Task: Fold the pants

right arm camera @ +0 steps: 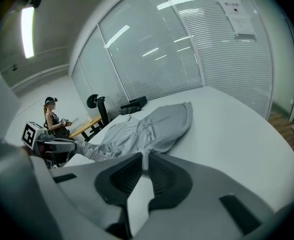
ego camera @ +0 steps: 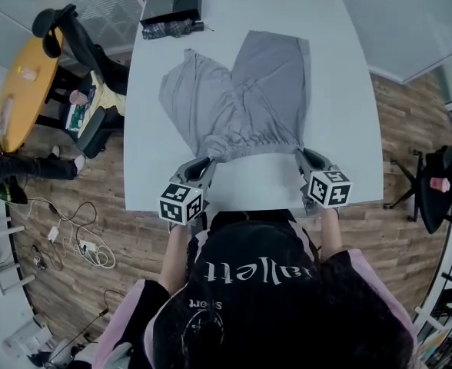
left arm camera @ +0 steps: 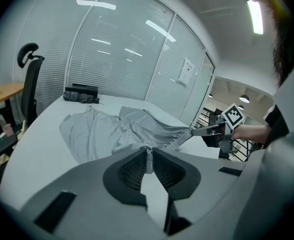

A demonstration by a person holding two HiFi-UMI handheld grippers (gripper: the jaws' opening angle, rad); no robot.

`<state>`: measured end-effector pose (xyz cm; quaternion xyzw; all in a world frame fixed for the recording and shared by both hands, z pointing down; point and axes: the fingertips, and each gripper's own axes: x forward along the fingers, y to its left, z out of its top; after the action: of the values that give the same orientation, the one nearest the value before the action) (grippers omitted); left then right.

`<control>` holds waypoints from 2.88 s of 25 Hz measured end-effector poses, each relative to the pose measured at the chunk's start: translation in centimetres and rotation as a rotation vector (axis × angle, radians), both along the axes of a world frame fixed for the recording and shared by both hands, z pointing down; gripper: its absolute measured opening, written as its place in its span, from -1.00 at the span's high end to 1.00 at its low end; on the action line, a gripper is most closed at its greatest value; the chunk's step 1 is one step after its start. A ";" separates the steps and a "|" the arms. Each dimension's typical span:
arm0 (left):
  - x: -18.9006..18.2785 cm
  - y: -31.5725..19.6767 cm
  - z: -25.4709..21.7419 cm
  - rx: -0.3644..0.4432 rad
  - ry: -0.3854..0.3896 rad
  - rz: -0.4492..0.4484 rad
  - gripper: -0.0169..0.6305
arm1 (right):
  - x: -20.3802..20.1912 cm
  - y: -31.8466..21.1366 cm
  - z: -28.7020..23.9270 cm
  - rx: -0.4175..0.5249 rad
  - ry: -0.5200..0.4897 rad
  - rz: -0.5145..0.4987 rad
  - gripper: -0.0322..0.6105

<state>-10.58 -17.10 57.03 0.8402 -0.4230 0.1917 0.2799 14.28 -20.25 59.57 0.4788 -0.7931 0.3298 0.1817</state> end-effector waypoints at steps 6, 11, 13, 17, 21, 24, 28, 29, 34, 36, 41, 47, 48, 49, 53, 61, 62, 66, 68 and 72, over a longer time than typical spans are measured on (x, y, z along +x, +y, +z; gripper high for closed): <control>-0.7 0.0 -4.4 0.099 0.025 -0.004 0.77 | -0.9 0.2 -4.0 0.086 -0.009 -0.019 0.75; -2.0 -0.2 -8.3 0.201 0.044 -0.031 0.77 | -1.1 0.6 -7.6 0.159 -0.048 -0.009 0.76; -2.6 -0.3 -9.8 0.238 0.052 -0.042 0.78 | -1.2 0.7 -9.1 0.187 -0.066 -0.007 0.76; -3.8 -0.4 -12.5 0.305 0.059 -0.064 0.78 | -1.7 0.8 -12.0 0.235 -0.084 -0.023 0.76; -4.4 -0.3 -15.4 0.383 0.073 -0.088 0.79 | -1.8 1.3 -15.0 0.285 -0.129 -0.028 0.76; -4.6 -0.2 -17.1 0.428 0.082 -0.082 0.79 | -2.0 1.6 -16.9 0.320 -0.159 -0.035 0.76; -4.8 -0.2 -18.5 0.466 0.082 -0.086 0.79 | -2.1 1.8 -18.3 0.344 -0.168 -0.041 0.76; -4.9 -0.2 -18.6 0.469 0.083 -0.088 0.79 | -2.0 1.8 -18.4 0.345 -0.170 -0.042 0.76; -5.5 -0.9 -17.9 0.455 0.073 -0.093 0.79 | -1.9 1.2 -18.5 0.344 -0.175 -0.036 0.76; -6.0 -1.5 -17.6 0.450 0.062 -0.099 0.79 | -1.9 0.6 -18.5 0.345 -0.175 -0.039 0.76; -6.6 -3.9 -16.8 0.449 0.024 -0.094 0.79 | -2.1 -1.8 -18.3 0.348 -0.179 -0.056 0.76; -7.3 -8.1 -14.5 0.428 -0.052 -0.050 0.79 | -2.6 -6.4 -16.4 0.319 -0.143 -0.097 0.76; -7.5 -8.9 -13.9 0.419 -0.065 -0.046 0.79 | -2.8 -7.2 -15.9 0.309 -0.134 -0.107 0.76; -7.7 -9.6 -13.4 0.407 -0.076 -0.043 0.79 | -2.9 -8.0 -15.4 0.299 -0.125 -0.117 0.76; -8.4 -12.5 -10.9 0.357 -0.112 -0.035 0.79 | -3.6 -11.9 -12.8 0.251 -0.088 -0.149 0.76; -7.8 -16.6 -5.4 0.264 -0.176 -0.006 0.79 | -3.1 -18.8 -5.9 0.142 -0.016 -0.137 0.76; -7.8 -16.8 -4.3 0.240 -0.189 -0.001 0.79 | -3.1 -19.3 -4.9 0.123 -0.006 -0.137 0.76; -7.7 -16.7 -0.1 0.130 -0.223 0.004 0.79 | -3.1 -19.8 -0.3 0.022 0.050 -0.153 0.76; -7.5 -16.0 1.9 0.079 -0.229 0.002 0.79 | -2.9 -19.1 1.9 -0.024 0.075 -0.153 0.76; -7.6 -13.9 6.1 -0.024 -0.238 -0.012 0.79 | -2.3 -17.3 5.2 -0.107 0.094 -0.125 0.76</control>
<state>-18.15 -31.02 63.11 0.8055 -0.4561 0.2934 0.2389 12.03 -37.54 64.74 0.4330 -0.7932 0.3369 0.2642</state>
